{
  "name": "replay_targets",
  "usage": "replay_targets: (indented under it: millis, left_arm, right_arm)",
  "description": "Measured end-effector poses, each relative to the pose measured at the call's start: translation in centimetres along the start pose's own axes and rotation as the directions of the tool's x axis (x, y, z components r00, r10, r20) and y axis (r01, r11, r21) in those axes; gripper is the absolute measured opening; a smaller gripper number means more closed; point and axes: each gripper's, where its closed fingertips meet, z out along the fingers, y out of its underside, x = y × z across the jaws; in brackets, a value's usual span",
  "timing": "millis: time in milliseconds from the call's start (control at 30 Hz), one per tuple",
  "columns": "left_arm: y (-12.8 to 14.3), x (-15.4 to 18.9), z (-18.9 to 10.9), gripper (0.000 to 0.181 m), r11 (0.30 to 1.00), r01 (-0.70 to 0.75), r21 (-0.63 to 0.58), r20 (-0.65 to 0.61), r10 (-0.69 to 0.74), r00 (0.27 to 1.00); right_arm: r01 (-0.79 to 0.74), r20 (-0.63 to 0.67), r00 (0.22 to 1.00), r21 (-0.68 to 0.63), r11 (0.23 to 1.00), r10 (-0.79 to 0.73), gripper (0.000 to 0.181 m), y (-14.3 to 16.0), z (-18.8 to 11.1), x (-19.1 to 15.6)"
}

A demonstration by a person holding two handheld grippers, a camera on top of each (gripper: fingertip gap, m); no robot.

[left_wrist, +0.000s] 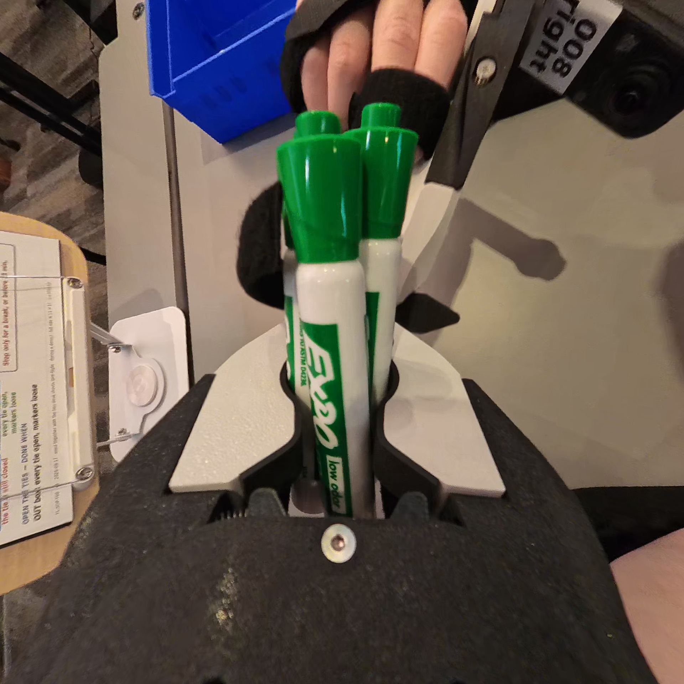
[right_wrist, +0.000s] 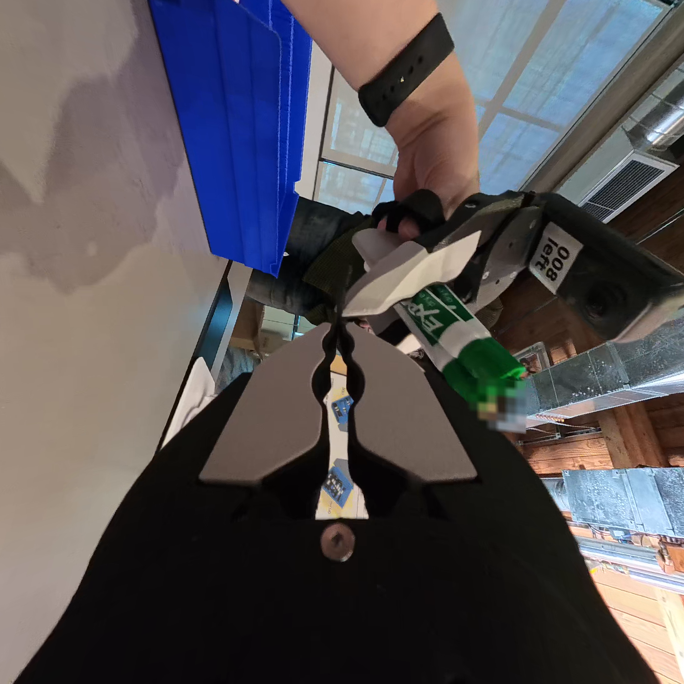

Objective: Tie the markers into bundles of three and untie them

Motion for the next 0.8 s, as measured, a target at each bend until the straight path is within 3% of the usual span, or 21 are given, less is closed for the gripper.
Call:
replay_targets:
  millis: [267,633,800]
  left_arm:
    - [1.1,-0.4,-0.3,0.042,0.999,0.001,-0.042,0.027,0.001,1.000]
    - [1.1,-0.6,0.9,0.042,0.996,-0.027,-0.083,0.045,0.031,0.999]
    - [1.0,-0.5,1.3,0.042,0.995,-0.031,-0.097,0.048,0.035,0.998]
  right_arm:
    - [-0.022,0.101,0.995,0.008,1.000,0.021,0.003,-0.8,-0.4,0.4]
    - [-0.141,0.148,0.979,-0.001,0.990,0.139,0.003,-0.6,-0.7,1.4]
    - [-0.109,0.162,0.981,-0.021,0.994,0.111,0.003,-0.3,-0.9,1.4]
